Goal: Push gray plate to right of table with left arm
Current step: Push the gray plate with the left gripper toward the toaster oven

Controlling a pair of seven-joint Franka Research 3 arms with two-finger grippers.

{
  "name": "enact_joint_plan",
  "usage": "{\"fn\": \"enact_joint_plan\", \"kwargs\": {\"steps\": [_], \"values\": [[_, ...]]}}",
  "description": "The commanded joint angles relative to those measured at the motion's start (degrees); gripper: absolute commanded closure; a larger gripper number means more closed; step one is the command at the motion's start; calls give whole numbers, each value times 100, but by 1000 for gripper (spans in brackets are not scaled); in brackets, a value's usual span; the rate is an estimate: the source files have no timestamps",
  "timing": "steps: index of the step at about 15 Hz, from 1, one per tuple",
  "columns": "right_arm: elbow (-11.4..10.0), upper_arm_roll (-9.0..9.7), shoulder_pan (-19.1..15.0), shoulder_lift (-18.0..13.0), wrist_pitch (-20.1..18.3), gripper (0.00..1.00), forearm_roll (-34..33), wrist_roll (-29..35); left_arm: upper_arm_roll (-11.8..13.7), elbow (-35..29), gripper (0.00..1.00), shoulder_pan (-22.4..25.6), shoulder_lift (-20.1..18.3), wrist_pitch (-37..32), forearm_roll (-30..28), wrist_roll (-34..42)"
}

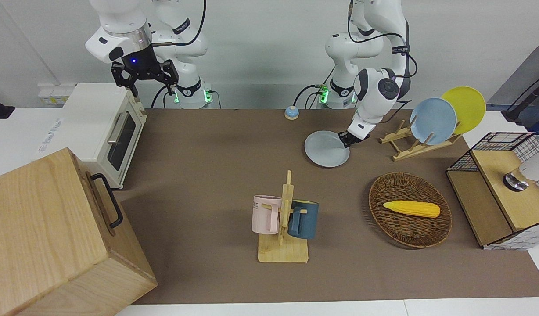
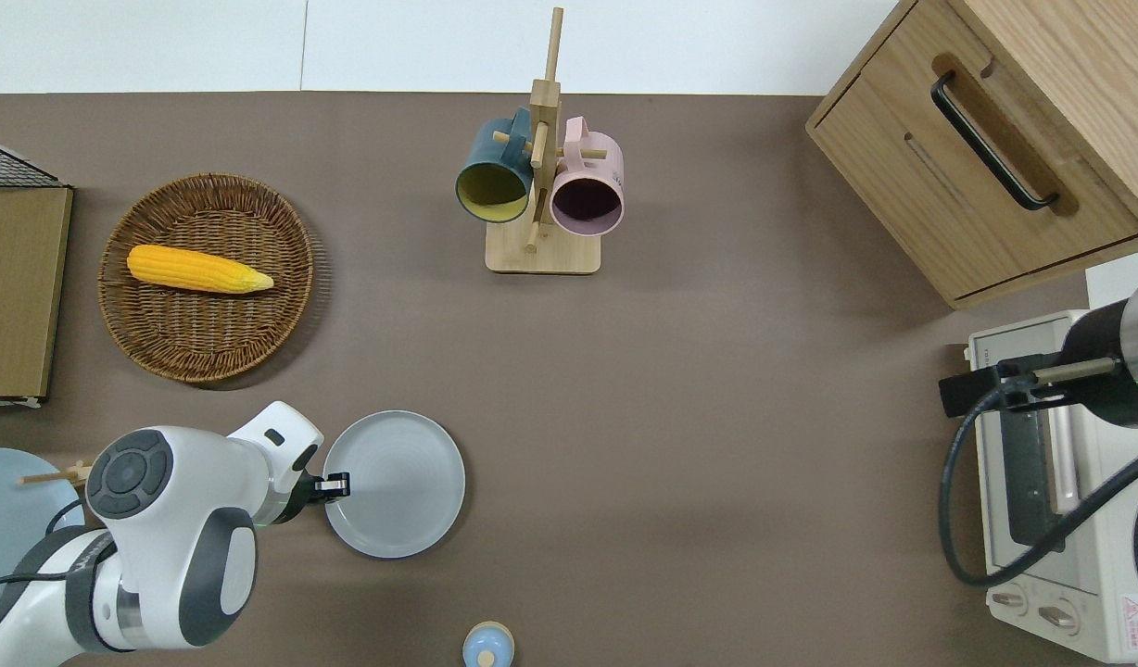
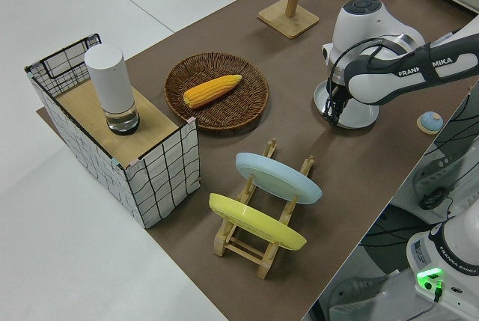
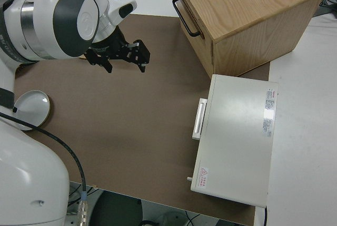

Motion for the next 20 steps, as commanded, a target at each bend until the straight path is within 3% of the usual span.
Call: {"fn": "enact_joint_plan", "kwargs": {"steps": [1, 6, 14, 20], "values": [[2, 109, -135, -54, -82, 5, -48, -46, 29, -75, 1000, -539, 74, 282, -270, -463], [2, 109, -135, -54, -82, 5, -57, -46, 29, -31, 1000, -1303, 162, 589, -437, -1332], [2, 109, -135, -54, -82, 5, -48, -46, 20, 39, 1000, -2367, 609, 1415, -974, -2326], [2, 109, -135, -54, -82, 5, -48, -46, 20, 426, 1000, -3018, 786, 1504, -992, -3267]]}}
